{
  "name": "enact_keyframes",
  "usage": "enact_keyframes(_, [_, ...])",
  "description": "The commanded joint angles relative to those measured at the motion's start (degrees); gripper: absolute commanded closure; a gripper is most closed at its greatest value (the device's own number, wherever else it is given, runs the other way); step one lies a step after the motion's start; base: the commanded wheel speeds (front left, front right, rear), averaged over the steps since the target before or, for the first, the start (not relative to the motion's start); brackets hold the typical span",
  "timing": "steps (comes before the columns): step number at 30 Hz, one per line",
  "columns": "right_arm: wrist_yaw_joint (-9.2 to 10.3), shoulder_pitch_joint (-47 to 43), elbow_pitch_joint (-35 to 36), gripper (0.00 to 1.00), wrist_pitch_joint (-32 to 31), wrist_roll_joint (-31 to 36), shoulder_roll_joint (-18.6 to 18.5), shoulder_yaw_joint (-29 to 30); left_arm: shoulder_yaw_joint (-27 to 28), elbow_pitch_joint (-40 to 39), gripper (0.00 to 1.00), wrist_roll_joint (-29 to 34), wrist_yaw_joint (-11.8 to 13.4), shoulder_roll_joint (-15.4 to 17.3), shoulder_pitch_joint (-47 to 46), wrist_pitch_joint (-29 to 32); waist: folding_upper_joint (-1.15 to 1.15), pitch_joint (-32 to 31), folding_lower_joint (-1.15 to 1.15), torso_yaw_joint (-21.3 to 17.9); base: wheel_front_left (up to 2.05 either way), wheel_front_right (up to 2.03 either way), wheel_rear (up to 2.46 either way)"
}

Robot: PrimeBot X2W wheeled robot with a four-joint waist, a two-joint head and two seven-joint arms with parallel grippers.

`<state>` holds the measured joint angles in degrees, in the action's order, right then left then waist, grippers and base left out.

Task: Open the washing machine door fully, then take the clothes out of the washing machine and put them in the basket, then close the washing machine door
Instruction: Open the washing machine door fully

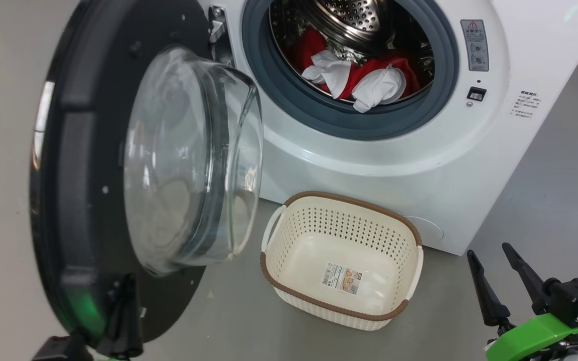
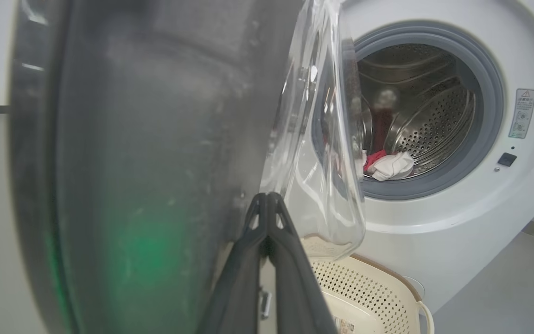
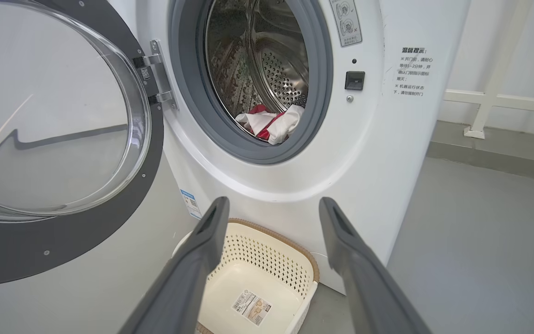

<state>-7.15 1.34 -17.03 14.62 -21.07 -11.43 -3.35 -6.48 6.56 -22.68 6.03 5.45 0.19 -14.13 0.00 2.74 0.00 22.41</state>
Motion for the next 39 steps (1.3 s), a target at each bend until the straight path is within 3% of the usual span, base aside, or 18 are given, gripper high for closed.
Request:
enact_keyframes(1, [-0.34,1.3,1.7,0.0,0.4,0.0,-1.1,-1.4,5.2,-1.8,1.0,-0.1,0.5,1.8,-2.6,-0.9,0.0,0.3,0.0,-0.2,0.0,0.0,0.0])
enact_keyframes(20, [-0.34,3.8,2.2,0.0,0.4,-0.3,-2.4,-1.9,21.0,5.7,1.0,1.7,-1.8,4.3,-10.9,-0.9,0.0,4.5,0.0,-1.7,0.0,0.0,0.0])
enact_keyframes(39, [-0.34,5.8,2.2,0.0,0.4,-0.4,-2.6,-3.5,35.7,21.4,1.0,5.1,-6.3,9.7,-20.2,-0.9,0.0,7.8,0.0,-5.0,0.0,0.0,0.0])
